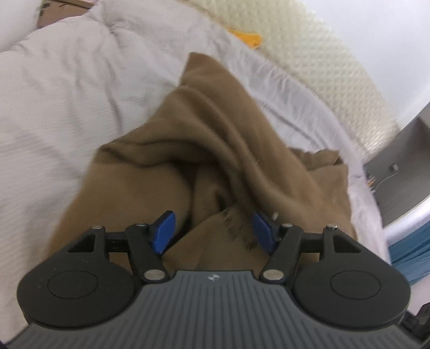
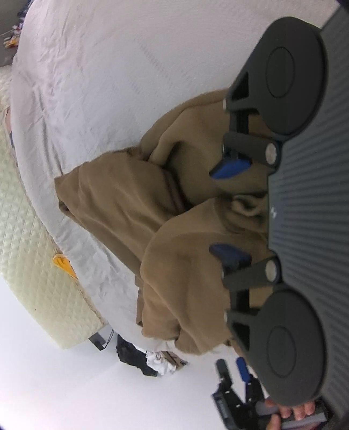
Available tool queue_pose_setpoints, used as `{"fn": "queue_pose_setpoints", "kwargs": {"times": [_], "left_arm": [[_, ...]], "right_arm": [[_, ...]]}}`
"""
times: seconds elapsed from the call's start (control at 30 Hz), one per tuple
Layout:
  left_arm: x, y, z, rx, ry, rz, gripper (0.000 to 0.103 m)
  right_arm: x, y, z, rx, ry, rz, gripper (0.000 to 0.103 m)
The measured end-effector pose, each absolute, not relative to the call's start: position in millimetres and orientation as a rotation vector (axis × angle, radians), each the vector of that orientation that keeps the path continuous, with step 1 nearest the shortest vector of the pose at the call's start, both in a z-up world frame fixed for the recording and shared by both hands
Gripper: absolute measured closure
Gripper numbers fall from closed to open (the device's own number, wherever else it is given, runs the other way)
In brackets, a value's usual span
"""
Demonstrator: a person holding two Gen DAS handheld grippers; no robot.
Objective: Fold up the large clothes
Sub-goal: 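Open both tools and release the folded hoodie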
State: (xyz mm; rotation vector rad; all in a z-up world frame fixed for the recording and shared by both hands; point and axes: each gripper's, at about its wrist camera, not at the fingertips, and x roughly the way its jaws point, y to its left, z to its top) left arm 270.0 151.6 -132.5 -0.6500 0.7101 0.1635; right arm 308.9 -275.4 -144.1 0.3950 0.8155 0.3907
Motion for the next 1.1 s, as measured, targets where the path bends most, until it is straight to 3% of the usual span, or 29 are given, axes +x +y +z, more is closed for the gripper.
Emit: {"fn": "queue_pose_setpoints", "kwargs": {"times": [0.13,0.2,0.27,0.5,0.57,0.87,1.1], "left_arm": [[239,151,-125,-0.629,0.785,0.215,0.029],[225,152,-127,-0.612,0.838,0.223,0.028],[211,153,-129,-0.617,0.887,0.252,0.025],[185,154,-122,-0.653,0.976,0.265,0.021],[179,157,-116,-0.660,0.982,0.284,0.015],[158,192,-132,-0.804,1.056,0.430,0.014],[162,195,-163,-0.909,1.108,0.430,0.014]], "right_arm": [[287,-292,-133,0.403,0.837,0.340,0.031],[282,-303,-135,0.428,0.872,0.298,0.018],[278,-317,-143,0.493,0.917,0.227,0.016],[280,-339,-184,0.613,1.152,0.025,0.016],[276,-337,-184,0.594,1.149,0.023,0.016],[275,-333,-207,0.709,1.288,0.109,0.014],[270,-334,-204,0.908,1.255,0.346,0.013]]}}
